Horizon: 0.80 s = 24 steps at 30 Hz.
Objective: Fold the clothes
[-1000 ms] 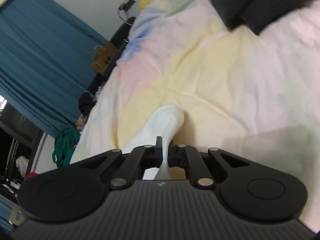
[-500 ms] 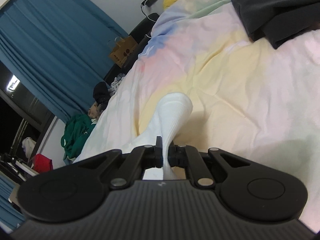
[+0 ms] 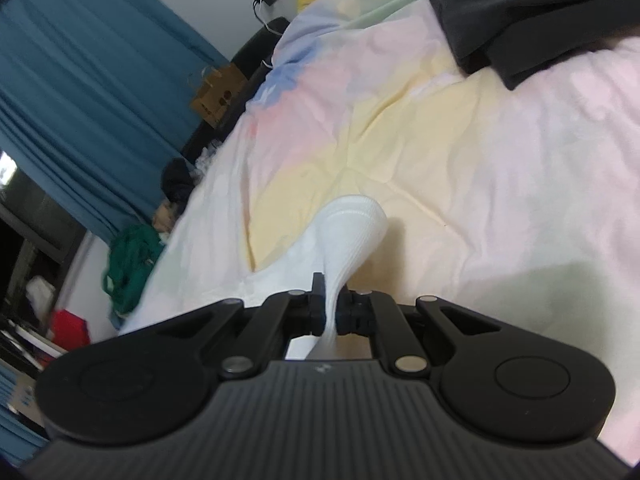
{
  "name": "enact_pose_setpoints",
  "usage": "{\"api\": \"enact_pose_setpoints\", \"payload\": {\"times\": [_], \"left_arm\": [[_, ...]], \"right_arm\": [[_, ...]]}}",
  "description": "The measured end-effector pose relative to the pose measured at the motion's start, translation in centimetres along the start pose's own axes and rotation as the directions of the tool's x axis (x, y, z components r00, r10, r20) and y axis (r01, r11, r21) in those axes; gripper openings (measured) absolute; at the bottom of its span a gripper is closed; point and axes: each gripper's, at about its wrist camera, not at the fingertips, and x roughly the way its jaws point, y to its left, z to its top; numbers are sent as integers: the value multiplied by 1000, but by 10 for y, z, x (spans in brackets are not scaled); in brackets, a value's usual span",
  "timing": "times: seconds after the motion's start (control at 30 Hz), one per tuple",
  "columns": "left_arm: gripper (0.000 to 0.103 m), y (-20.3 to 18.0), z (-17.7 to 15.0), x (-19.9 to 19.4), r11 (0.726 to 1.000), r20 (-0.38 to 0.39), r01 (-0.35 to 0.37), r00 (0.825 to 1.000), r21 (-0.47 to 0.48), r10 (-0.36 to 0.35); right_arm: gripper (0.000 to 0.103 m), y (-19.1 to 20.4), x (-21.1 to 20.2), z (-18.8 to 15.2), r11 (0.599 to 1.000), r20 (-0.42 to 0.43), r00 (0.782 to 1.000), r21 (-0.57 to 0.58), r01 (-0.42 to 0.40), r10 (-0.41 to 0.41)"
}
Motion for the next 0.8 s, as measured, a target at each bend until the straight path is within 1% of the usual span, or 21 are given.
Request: {"api": "enact_pose_setpoints", "payload": {"times": [0.07, 0.13, 0.17, 0.2, 0.3, 0.33, 0.4, 0.5, 0.57, 0.6, 0.7, 0.77, 0.8], "left_arm": [[7, 6, 1, -2, 999, -4, -20, 1000, 28, 20], [7, 5, 1, -4, 996, 7, -35, 999, 83, 35], [7, 5, 0, -11, 993, 15, -44, 999, 113, 42], [7, 6, -2, -14, 992, 15, -45, 999, 121, 44], [7, 7, -8, -22, 988, 12, -50, 999, 146, 49], [7, 6, -9, -22, 986, 10, -59, 998, 156, 58], [7, 2, -10, -21, 979, 6, -84, 996, 188, 85], [8, -4, -13, -18, 959, 4, -130, 991, 251, 133], [9, -8, -16, -16, 942, 8, -151, 988, 301, 156], [10, -10, -16, -16, 933, 10, -159, 986, 323, 165], [14, -17, -18, -18, 911, 12, -164, 985, 379, 172], [21, -21, -19, -20, 900, 13, -159, 986, 405, 168], [26, -23, -20, -21, 894, 15, -157, 986, 419, 166]], "right_arm": [[6, -3, -12, 1, 999, 29, 999, 23, 24, -25], [6, -6, -22, 0, 997, 69, 995, 33, 71, -74], [6, -8, -27, -1, 994, 82, 992, 46, 95, -99], [6, -10, -33, -3, 991, 93, 988, 61, 117, -122], [6, -12, -56, -7, 984, 148, 973, 33, 174, -177], [6, -13, -59, -7, 980, 148, 969, 21, 200, -200], [6, -20, -60, -5, 966, 122, 958, 6, 259, -258], [6, -31, -61, -3, 938, 85, 935, -19, 347, -344], [7, -44, -49, -5, 918, -7, 918, -22, 395, -396], [8, -48, -44, -7, 915, -37, 914, -28, 403, -404], [10, -49, -43, -8, 916, -41, 915, -40, 399, -401], [17, -48, -45, -7, 921, -41, 920, -33, 388, -389], [26, -47, -45, -8, 924, -48, 923, -29, 381, -382]]}}
